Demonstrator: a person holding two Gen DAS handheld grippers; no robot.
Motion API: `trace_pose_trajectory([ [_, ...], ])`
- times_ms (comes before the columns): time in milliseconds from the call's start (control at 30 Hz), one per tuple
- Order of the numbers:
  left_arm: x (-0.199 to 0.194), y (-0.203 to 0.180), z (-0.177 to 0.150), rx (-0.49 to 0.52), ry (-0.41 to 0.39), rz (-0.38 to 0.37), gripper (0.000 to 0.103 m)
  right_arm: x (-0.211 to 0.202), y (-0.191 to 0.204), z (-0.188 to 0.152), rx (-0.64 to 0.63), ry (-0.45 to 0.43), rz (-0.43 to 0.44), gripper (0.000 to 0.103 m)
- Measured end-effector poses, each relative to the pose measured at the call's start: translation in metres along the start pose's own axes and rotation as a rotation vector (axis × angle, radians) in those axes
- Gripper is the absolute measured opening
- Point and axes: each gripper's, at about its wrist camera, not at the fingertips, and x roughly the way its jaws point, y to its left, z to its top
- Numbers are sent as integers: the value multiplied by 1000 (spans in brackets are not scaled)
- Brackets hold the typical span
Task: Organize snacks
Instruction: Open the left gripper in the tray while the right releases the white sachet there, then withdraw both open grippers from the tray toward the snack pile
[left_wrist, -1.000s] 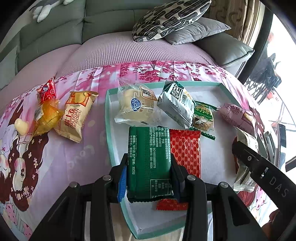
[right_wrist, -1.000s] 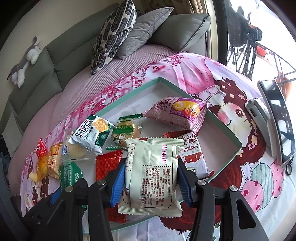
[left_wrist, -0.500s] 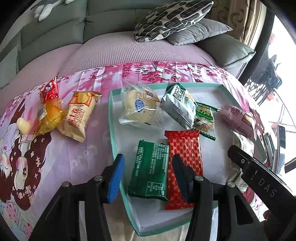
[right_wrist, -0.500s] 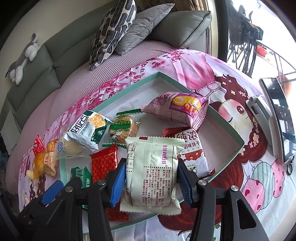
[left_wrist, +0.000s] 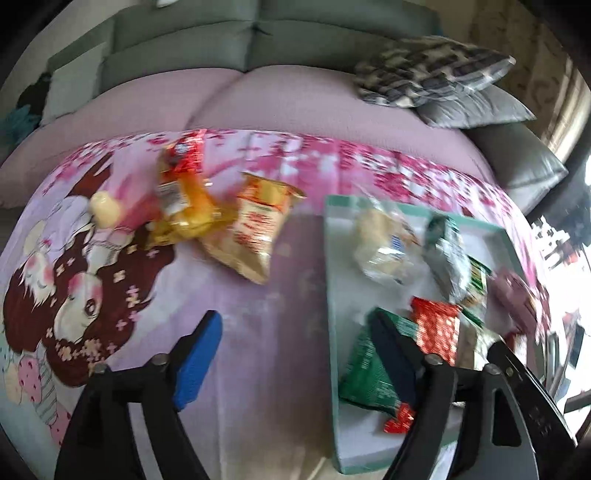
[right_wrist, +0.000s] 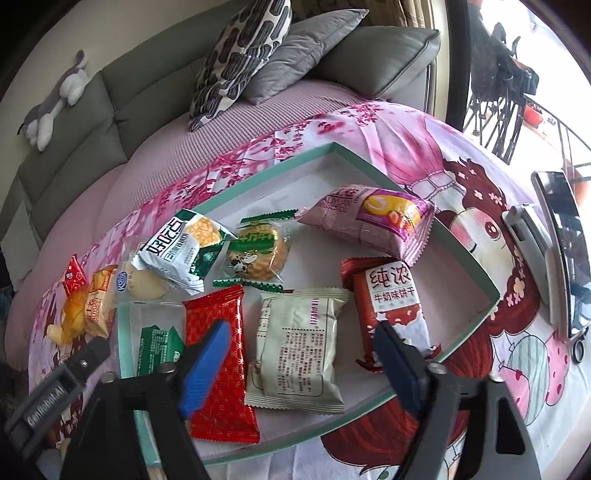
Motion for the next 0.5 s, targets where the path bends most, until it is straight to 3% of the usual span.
trace_pose_trajectory([
  [100, 4, 10, 1, -28, -6, 46, 89, 0, 2, 0, -9, -8, -5, 99],
  [267, 12, 18, 0, -36, -3, 90, 96, 3, 4, 1, -16, 2, -10, 103],
  [500, 11, 16, -1, -10, -52, 78, 97, 4, 6, 0, -31, 12, -34, 103],
])
